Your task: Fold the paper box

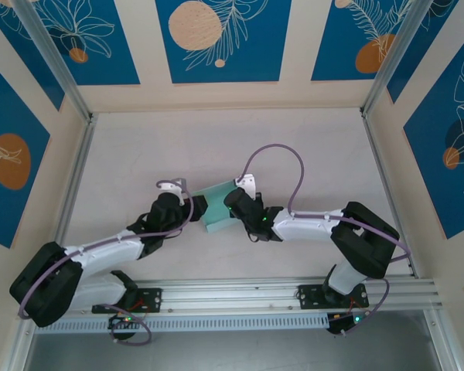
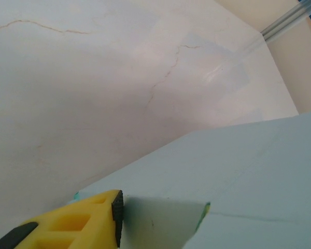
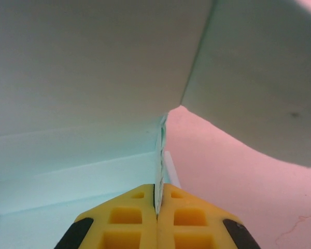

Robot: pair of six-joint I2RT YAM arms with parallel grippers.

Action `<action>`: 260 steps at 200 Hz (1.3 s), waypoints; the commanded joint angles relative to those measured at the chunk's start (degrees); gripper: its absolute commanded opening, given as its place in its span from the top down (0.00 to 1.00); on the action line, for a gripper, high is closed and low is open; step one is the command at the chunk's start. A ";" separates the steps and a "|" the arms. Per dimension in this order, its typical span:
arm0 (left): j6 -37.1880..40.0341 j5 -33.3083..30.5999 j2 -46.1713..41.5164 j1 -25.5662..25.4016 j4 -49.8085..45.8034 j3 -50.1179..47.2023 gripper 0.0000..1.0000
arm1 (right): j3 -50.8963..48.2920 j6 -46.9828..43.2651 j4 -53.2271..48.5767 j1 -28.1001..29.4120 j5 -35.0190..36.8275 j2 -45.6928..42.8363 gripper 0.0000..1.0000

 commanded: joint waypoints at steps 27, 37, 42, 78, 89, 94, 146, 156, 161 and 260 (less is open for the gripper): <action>2.41 -0.58 -2.27 -0.65 -3.73 2.61 0.60 | 2.61 0.99 -8.83 2.15 -4.01 1.24 1.00; 3.32 -1.01 -1.94 -0.66 -4.06 2.70 0.60 | 3.92 2.31 -11.62 2.11 -3.62 0.98 1.00; 3.60 -1.20 -1.77 -0.72 -4.12 2.79 0.60 | 4.42 2.86 -12.76 2.04 -3.62 0.93 1.00; 6.75 -3.24 1.59 -2.11 -4.28 4.71 0.52 | 5.72 5.64 -15.71 2.08 -3.63 0.39 1.00; 7.49 -4.92 2.41 -2.81 -5.37 5.95 0.44 | 5.91 6.53 -16.07 2.09 -3.25 0.26 1.00; 7.52 -5.95 2.75 -3.10 -6.19 6.46 0.43 | 5.98 6.98 -16.28 2.09 -3.00 0.15 1.00; -0.06 -13.71 0.44 -3.35 -19.22 9.22 0.27 | 4.92 10.92 -16.42 2.69 0.71 -0.12 1.00; -0.64 -13.89 -0.66 -3.30 -21.42 9.53 0.26 | 4.97 10.91 -16.14 3.03 1.06 -0.15 1.00; -1.07 -13.73 -1.29 -3.30 -22.20 9.49 0.25 | 4.99 10.88 -16.16 3.11 1.28 -0.08 1.00; -2.60 -7.05 0.02 -2.90 -18.25 9.29 0.35 | 4.12 5.05 -11.86 4.01 -1.50 -1.25 0.97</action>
